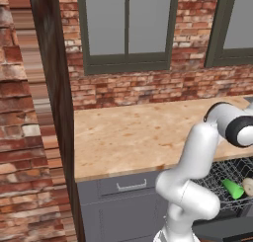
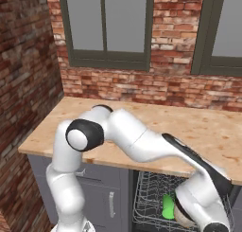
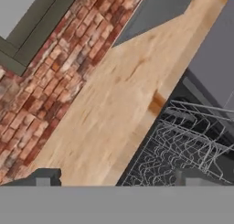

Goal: Pick up the cup and bowl from the counter, place them in the dishwasher, and close the dishwasher door.

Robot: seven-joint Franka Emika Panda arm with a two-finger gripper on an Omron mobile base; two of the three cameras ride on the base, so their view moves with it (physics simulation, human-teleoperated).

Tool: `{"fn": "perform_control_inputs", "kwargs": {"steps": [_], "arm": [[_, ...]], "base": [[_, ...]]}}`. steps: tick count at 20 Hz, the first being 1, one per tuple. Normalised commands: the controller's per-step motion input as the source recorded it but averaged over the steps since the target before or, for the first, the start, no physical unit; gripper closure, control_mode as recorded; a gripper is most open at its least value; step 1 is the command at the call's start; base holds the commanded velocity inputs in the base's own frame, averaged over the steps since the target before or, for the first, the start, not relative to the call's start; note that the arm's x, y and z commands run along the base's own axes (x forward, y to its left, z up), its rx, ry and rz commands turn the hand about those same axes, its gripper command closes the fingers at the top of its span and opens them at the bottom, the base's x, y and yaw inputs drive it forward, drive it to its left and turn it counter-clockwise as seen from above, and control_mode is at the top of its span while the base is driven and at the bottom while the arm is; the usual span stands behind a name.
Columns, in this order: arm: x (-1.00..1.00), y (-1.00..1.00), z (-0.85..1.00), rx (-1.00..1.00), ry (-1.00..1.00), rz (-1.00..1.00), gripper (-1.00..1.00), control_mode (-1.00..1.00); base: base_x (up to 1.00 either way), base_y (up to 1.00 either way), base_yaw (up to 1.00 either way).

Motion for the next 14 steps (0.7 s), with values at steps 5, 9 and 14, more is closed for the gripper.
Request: {"fn": "perform_control_inputs", "kwargs": {"steps": [5, 9, 14], "arm": [[0.09, 0.00, 0.60, 0.12, 0.28, 0.00, -1.00, -1.00], [0.11, 0.00, 0.18, 0.06, 0.21, 0.00, -1.00, -1.00], [0.02, 0.00, 0.10, 0.07, 0.16, 0.00, -1.00, -1.00]], "base": [[0.00, 0.00, 0.00], [0.00, 0.00, 0.00], [0.00, 0.00, 0.00]]}}
